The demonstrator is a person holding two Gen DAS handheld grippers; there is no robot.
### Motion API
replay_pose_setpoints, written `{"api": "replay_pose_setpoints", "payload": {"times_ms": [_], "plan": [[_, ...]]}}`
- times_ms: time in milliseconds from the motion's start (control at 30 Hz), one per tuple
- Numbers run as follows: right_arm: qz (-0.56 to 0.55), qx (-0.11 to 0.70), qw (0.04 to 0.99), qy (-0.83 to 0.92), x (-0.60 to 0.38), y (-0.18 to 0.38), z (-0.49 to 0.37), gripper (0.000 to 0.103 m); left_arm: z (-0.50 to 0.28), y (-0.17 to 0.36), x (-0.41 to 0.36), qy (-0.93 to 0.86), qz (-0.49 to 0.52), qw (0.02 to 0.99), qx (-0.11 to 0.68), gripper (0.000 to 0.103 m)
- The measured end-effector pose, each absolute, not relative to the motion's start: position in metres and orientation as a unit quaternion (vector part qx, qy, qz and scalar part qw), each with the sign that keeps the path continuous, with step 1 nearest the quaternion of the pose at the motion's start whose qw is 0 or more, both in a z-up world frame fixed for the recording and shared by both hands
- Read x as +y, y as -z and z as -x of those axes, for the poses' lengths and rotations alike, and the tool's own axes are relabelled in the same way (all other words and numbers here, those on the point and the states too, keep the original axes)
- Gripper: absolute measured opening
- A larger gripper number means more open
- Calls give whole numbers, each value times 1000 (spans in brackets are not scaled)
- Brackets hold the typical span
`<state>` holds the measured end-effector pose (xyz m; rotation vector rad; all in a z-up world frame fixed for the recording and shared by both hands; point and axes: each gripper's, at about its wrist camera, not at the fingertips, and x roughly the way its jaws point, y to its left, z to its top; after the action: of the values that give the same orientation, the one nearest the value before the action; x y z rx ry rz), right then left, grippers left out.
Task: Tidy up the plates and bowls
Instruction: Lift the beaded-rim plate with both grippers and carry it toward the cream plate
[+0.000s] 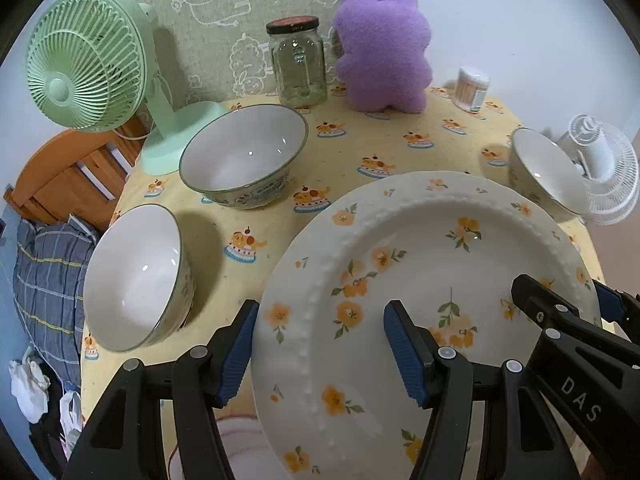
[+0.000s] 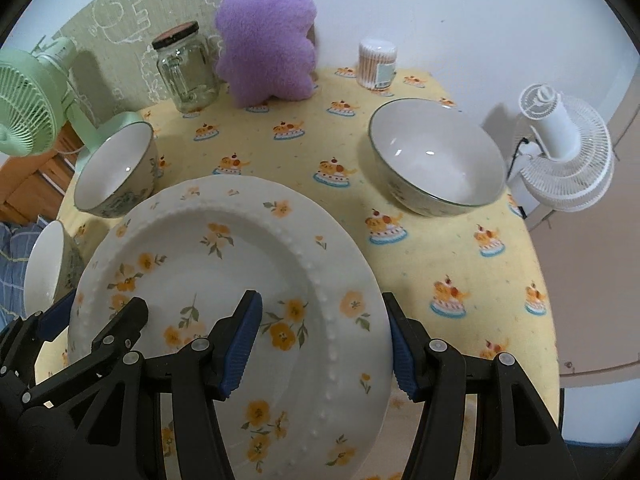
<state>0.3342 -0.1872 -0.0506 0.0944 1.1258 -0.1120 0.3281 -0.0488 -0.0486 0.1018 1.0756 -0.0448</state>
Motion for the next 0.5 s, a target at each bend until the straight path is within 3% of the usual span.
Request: {"api": "replay_pose_setpoints", "payload": {"times_ms": [500], "plan": [[-64,512,850,105,-191,16,-238,63,-248,24,-51,74,-62,864,494,64]]}}
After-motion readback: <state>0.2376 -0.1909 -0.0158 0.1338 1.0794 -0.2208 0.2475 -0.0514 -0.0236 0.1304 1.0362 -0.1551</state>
